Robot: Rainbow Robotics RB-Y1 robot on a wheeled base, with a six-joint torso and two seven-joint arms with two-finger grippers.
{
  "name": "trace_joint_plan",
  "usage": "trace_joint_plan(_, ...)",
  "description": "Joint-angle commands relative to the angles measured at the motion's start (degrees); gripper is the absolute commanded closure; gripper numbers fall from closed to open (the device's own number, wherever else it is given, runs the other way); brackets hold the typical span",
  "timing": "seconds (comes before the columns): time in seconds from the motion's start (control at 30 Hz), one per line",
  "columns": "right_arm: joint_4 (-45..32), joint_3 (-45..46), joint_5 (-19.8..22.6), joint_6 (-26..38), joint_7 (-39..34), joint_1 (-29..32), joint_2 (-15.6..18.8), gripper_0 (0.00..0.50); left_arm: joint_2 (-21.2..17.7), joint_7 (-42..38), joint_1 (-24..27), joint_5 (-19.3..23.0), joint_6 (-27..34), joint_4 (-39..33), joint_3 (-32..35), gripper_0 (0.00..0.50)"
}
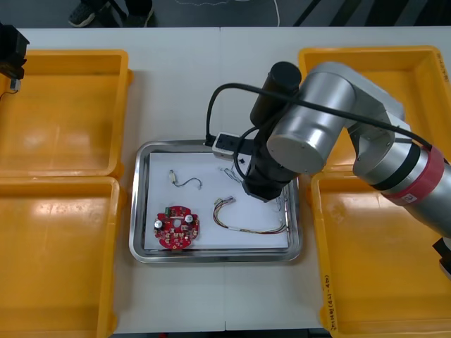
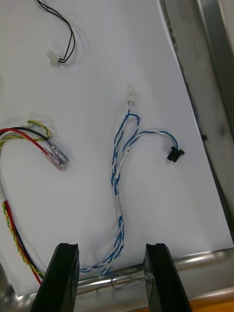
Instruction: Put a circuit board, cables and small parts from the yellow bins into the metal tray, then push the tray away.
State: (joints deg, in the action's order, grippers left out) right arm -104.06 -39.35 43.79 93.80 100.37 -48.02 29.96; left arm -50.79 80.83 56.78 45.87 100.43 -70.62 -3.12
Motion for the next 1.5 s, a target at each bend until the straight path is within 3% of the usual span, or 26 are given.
trace_joint_plan(0.03,-2.5,7.8,4.3,4.1,-2.5,-2.2,2.4,0.114,-3.3,-7.9,3.2,0.8,0.6,-2.1,1.5,0.419)
trace_joint_plan(0.07,-2.5,8.3,4.7,4.5,-2.6,-2.3,2.6,0.113,-3.3,-8.0,3.2,0.8,0.7,-2.1,1.5,0.382)
trace_joint_plan(0.13,-2.6,10.7,6.7,5.9,-3.2,-2.2,3.8,0.112,-3.3,-8.1,3.2,1.1,0.7,-2.2,1.5,0.257)
trace_joint_plan(0.17,-2.7,11.7,7.9,6.7,-3.9,-2.2,4.5,0.112,-3.3,-8.1,3.2,1.1,0.8,-2.2,1.5,0.15)
trace_joint_plan(0.2,-2.7,12.1,8.3,7.1,-4.4,-2.2,4.8,0.112,-3.3,-8.2,3.2,1.1,0.8,-2.2,1.5,0.101)
trace_joint_plan(0.23,-3.0,13.0,9.5,8.0,-6.0,-2.2,5.4,0.112,-3.3,-8.4,3.2,1.1,0.8,-2.2,1.5,0.013)
trace_joint_plan(0.27,-3.2,13.6,10.4,8.7,-7.3,-2.2,5.9,0.111,-3.3,-8.5,3.2,1.1,0.8,-2.2,1.5,0.0)
trace_joint_plan(0.57,-7.8,15.6,15.4,13.2,-18.1,-1.7,10.1,0.114,-3.3,-8.9,3.2,1.1,1.3,-2.2,0.8,0.0)
trace_joint_plan(0.73,-11.5,20.3,17.1,13.2,-23.4,3.2,12.3,0.113,-3.3,-9.3,3.2,0.8,0.6,-1.7,-2.1,0.0)
trace_joint_plan(1.2,-18.5,31.7,18.1,15.8,-27.8,15.6,17.6,0.113,-2.7,-9.4,3.2,1.7,-8.9,5.8,-8.4,0.0)
trace_joint_plan(1.5,-23.9,35.7,16.0,16.2,-36.8,21.8,19.0,0.113,-0.2,-8.6,3.2,2.4,-14.7,11.0,-10.1,0.0)
